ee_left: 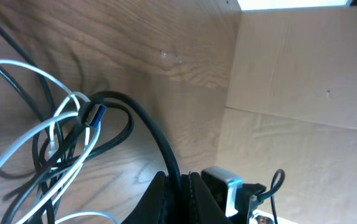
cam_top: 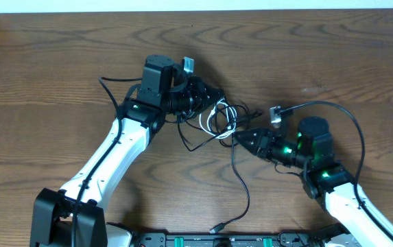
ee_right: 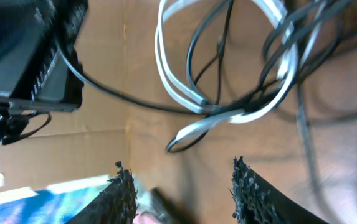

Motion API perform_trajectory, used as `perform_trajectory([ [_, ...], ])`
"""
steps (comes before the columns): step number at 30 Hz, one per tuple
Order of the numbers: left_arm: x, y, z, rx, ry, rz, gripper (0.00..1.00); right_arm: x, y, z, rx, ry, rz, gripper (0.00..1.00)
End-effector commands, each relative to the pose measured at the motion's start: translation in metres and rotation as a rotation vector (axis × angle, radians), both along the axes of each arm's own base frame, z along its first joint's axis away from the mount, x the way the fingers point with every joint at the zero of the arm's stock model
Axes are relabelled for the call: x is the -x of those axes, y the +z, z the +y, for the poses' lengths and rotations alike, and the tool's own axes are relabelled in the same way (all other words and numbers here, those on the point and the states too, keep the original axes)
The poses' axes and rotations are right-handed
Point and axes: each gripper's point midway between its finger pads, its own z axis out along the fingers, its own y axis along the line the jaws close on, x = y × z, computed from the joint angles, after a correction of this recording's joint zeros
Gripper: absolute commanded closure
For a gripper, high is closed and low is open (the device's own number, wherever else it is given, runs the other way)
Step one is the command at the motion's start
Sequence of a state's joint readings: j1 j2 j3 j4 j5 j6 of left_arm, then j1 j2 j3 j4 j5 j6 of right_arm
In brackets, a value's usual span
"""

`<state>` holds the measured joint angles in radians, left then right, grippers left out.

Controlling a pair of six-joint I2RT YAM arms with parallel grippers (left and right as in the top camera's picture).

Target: Untangle cables

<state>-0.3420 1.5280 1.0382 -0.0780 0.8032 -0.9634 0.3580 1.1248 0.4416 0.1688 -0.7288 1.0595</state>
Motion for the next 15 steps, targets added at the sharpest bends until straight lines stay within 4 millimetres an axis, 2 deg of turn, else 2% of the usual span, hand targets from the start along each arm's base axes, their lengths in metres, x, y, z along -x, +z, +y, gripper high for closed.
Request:
perform_trajectory([
  [1,-0.002,0.008,0.001,-0.019,-0.023,-0.080,0.92,0.006,-0.001,0.010,-0.044,-0.041,0.130,0.52],
  [9,0.005,0.008,-0.008,-0.017,-0.048,-0.082,0.92,-0.015,-0.013,0.004,0.046,-0.248,0.104,0.57],
  [12,0.006,0.008,-0.010,-0.017,-0.055,-0.084,0.92,-0.022,-0.013,0.001,0.047,-0.304,0.101,0.60],
  [15,0.007,0.008,-0.012,-0.017,-0.059,-0.084,0.92,-0.028,-0.008,0.006,-0.001,-0.319,0.105,0.61],
])
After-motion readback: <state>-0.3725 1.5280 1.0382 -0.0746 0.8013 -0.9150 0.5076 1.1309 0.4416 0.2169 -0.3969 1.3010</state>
